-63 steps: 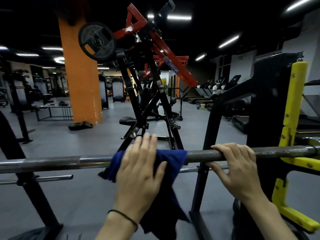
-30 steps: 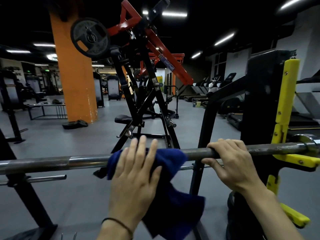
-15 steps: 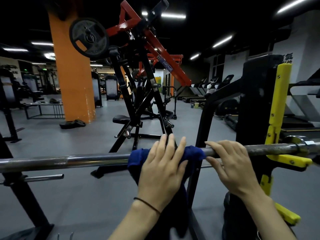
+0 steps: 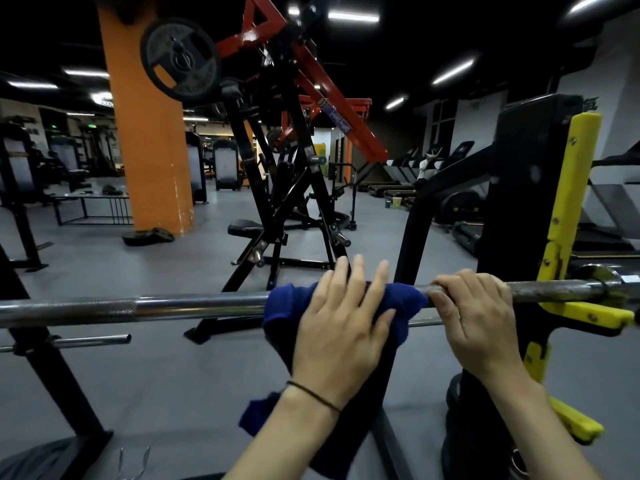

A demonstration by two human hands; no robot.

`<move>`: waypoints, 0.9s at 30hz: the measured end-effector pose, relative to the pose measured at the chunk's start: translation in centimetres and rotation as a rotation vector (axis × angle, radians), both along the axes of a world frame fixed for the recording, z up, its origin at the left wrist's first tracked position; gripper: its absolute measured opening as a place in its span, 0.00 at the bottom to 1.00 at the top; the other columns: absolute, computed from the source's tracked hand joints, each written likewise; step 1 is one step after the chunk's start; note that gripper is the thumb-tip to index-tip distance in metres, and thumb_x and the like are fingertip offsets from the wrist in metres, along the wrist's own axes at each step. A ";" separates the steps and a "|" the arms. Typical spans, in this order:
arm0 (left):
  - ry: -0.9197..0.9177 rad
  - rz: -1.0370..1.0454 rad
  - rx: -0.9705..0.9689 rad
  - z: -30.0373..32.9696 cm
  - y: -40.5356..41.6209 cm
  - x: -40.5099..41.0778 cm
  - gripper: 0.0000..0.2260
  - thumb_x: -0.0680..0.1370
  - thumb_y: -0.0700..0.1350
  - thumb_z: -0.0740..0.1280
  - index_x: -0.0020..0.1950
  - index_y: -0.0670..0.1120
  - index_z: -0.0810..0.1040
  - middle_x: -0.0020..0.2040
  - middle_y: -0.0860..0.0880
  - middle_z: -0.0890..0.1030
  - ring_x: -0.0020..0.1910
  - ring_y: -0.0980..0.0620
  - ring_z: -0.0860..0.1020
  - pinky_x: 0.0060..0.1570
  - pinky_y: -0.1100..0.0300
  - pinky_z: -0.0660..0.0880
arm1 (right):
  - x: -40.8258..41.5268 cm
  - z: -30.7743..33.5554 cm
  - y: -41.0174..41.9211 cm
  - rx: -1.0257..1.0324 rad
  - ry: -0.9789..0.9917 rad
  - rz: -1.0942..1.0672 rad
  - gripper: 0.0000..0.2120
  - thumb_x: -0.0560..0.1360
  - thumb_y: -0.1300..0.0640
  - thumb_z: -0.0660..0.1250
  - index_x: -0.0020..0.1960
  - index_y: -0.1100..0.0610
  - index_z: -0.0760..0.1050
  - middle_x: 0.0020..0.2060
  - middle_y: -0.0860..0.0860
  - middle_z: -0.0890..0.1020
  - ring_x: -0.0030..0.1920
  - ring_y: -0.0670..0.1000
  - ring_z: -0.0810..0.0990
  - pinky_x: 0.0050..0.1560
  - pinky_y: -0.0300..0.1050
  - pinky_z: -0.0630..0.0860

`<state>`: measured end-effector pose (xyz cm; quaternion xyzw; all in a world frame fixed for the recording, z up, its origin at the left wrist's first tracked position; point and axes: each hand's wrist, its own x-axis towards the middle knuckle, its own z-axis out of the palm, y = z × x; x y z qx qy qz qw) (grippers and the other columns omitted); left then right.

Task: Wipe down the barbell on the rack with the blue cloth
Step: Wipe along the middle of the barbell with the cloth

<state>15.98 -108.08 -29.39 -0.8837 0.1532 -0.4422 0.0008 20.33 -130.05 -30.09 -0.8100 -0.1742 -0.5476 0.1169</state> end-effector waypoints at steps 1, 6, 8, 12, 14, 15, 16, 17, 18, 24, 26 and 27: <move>-0.005 0.008 -0.004 -0.1 1.4 -0.3 0.26 0.84 0.56 0.54 0.80 0.47 0.64 0.76 0.42 0.69 0.76 0.41 0.66 0.76 0.48 0.57 | 0.0 0.0 0.0 0.003 -0.002 -0.003 0.20 0.85 0.46 0.52 0.52 0.56 0.78 0.43 0.50 0.77 0.46 0.55 0.72 0.54 0.48 0.61; -0.054 0.162 -0.123 -0.4 5.4 -1.2 0.27 0.85 0.56 0.48 0.80 0.44 0.63 0.77 0.43 0.68 0.77 0.42 0.64 0.75 0.45 0.59 | 0.2 -0.1 0.4 0.038 -0.021 -0.013 0.19 0.84 0.47 0.52 0.50 0.55 0.78 0.42 0.48 0.75 0.44 0.54 0.72 0.54 0.49 0.62; -0.029 0.173 -0.209 -0.2 2.3 -0.6 0.27 0.85 0.55 0.47 0.80 0.43 0.61 0.78 0.42 0.66 0.77 0.42 0.63 0.75 0.45 0.57 | 0.3 -0.1 0.6 0.062 -0.028 -0.008 0.19 0.85 0.47 0.52 0.50 0.55 0.78 0.42 0.49 0.75 0.44 0.54 0.72 0.54 0.48 0.61; -0.033 0.017 -0.087 -0.7 -4.6 0.7 0.26 0.85 0.52 0.52 0.81 0.41 0.58 0.79 0.41 0.65 0.77 0.41 0.64 0.76 0.46 0.56 | 0.4 -0.2 0.4 0.032 -0.027 -0.014 0.22 0.86 0.46 0.49 0.51 0.56 0.78 0.43 0.50 0.76 0.45 0.56 0.72 0.53 0.50 0.62; -0.045 -0.009 -0.027 -0.3 -4.2 0.7 0.26 0.85 0.52 0.54 0.81 0.42 0.58 0.78 0.41 0.66 0.75 0.41 0.66 0.75 0.48 0.57 | 0.3 -0.2 0.1 0.003 -0.029 -0.017 0.21 0.86 0.46 0.50 0.52 0.56 0.78 0.43 0.51 0.77 0.45 0.56 0.73 0.54 0.51 0.64; -0.040 -0.015 -0.012 -0.2 -3.2 0.4 0.27 0.85 0.52 0.54 0.81 0.42 0.59 0.77 0.41 0.67 0.75 0.42 0.67 0.74 0.48 0.58 | 0.3 -0.2 -0.1 -0.004 -0.033 -0.017 0.21 0.86 0.47 0.51 0.52 0.56 0.78 0.43 0.51 0.77 0.45 0.56 0.73 0.54 0.52 0.65; -0.035 -0.022 -0.005 -0.1 -2.0 0.1 0.27 0.84 0.52 0.55 0.81 0.42 0.60 0.77 0.41 0.68 0.74 0.42 0.68 0.74 0.49 0.58 | 0.3 -0.2 -0.1 -0.006 -0.038 -0.018 0.20 0.85 0.47 0.52 0.52 0.56 0.78 0.44 0.51 0.77 0.45 0.57 0.73 0.53 0.52 0.65; -0.044 -0.019 -0.003 -0.2 -0.6 -0.2 0.27 0.84 0.53 0.55 0.81 0.42 0.60 0.76 0.42 0.69 0.72 0.42 0.70 0.74 0.49 0.59 | 0.3 -0.3 -0.2 -0.003 -0.043 -0.021 0.20 0.85 0.47 0.52 0.52 0.56 0.78 0.43 0.51 0.77 0.45 0.57 0.73 0.53 0.52 0.65; -0.064 0.001 -0.008 -0.4 1.1 -0.5 0.27 0.84 0.53 0.55 0.80 0.42 0.62 0.75 0.42 0.71 0.70 0.42 0.71 0.73 0.49 0.59 | 0.3 -0.3 -0.1 0.002 -0.046 -0.021 0.20 0.85 0.46 0.51 0.52 0.56 0.78 0.43 0.51 0.77 0.45 0.56 0.73 0.53 0.52 0.64; -0.130 0.199 -0.152 -0.5 3.2 -0.7 0.20 0.82 0.54 0.55 0.61 0.41 0.76 0.52 0.43 0.76 0.52 0.39 0.74 0.62 0.44 0.66 | 0.3 -0.3 1.2 0.106 -0.049 -0.011 0.20 0.85 0.48 0.51 0.49 0.55 0.78 0.42 0.50 0.76 0.45 0.55 0.71 0.54 0.52 0.64; -0.131 0.174 -0.133 -0.3 -0.7 0.1 0.17 0.82 0.53 0.55 0.58 0.43 0.76 0.49 0.43 0.75 0.48 0.40 0.72 0.59 0.44 0.65 | 0.4 -0.3 1.3 0.115 -0.050 -0.014 0.19 0.85 0.48 0.51 0.48 0.55 0.78 0.42 0.50 0.76 0.44 0.55 0.71 0.54 0.51 0.62; -0.131 0.135 -0.103 -0.3 -2.3 0.5 0.16 0.82 0.53 0.56 0.58 0.43 0.76 0.49 0.44 0.75 0.48 0.41 0.72 0.58 0.45 0.65 | 0.4 -0.3 1.2 0.104 -0.046 -0.015 0.20 0.85 0.48 0.51 0.49 0.56 0.78 0.42 0.50 0.76 0.45 0.56 0.72 0.54 0.51 0.62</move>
